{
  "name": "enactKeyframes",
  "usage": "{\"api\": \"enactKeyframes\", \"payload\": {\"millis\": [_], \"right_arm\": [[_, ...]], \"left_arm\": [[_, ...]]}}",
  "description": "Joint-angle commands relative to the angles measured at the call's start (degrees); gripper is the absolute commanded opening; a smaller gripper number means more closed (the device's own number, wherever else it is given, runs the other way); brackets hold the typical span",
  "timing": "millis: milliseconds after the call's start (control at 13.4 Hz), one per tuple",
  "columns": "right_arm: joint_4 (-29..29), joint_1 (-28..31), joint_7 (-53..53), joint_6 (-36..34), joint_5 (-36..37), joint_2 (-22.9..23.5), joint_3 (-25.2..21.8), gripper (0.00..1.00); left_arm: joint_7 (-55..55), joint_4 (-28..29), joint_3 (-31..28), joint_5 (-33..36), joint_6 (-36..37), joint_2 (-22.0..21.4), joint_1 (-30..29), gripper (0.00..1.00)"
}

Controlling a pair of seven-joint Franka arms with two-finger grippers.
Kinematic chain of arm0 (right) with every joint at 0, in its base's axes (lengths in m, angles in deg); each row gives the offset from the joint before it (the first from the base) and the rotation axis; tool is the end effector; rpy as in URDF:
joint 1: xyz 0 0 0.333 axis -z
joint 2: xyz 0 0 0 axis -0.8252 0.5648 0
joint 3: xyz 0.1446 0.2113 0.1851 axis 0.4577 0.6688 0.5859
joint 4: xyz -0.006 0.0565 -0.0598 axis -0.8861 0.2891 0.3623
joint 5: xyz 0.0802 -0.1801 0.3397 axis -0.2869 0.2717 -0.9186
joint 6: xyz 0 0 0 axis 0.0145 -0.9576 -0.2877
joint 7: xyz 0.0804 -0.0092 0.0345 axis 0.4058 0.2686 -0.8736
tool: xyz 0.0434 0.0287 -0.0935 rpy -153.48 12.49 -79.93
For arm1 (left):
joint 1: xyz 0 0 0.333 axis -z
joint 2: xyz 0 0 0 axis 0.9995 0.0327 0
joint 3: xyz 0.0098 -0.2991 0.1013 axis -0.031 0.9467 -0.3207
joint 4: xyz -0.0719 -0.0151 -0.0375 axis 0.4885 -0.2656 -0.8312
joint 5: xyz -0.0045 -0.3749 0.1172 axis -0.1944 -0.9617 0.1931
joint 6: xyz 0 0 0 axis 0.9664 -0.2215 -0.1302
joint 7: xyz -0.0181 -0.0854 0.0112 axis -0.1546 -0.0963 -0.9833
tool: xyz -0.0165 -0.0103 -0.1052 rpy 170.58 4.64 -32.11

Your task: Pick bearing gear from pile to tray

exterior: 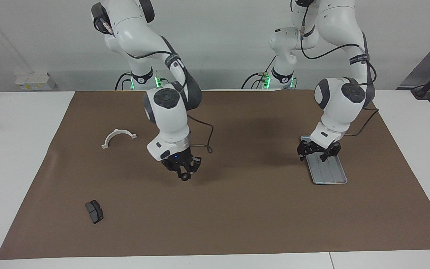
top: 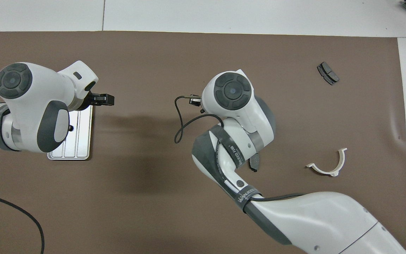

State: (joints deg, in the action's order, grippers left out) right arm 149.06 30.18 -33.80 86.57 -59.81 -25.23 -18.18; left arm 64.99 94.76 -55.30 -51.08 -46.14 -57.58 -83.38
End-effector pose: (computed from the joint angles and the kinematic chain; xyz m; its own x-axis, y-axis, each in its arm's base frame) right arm 0.6005 0.3778 0.3808 0.9714 -0.1829 0.1515 -0.1685 -0.9803 -0.1032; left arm 0.6141 -0.1141 0.3867 0.9860 -0.0702 0.1512 -0.0789 -0.9955 0.0521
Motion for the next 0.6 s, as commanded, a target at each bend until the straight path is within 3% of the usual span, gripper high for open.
{"api": "enactKeyframes", "payload": {"millis": [0,224,524], "right_arm": [[1.03,-5.04,5.49,0.42,0.12,0.27,-0.29,0.00],[1.03,-8.83,8.50,1.75,1.35,2.55,-0.29,0.00],[5.76,-10.95,10.52,6.48,2.49,3.18,-0.29,0.00]], "left_arm": [[-0.53,-5.06,-0.68,-1.30,3.95,2.11,0.80,0.83],[-2.54,-12.27,-0.77,-2.08,10.55,4.22,1.93,0.82],[-5.98,-13.25,-0.94,-2.18,10.56,5.10,4.48,0.82]]}}
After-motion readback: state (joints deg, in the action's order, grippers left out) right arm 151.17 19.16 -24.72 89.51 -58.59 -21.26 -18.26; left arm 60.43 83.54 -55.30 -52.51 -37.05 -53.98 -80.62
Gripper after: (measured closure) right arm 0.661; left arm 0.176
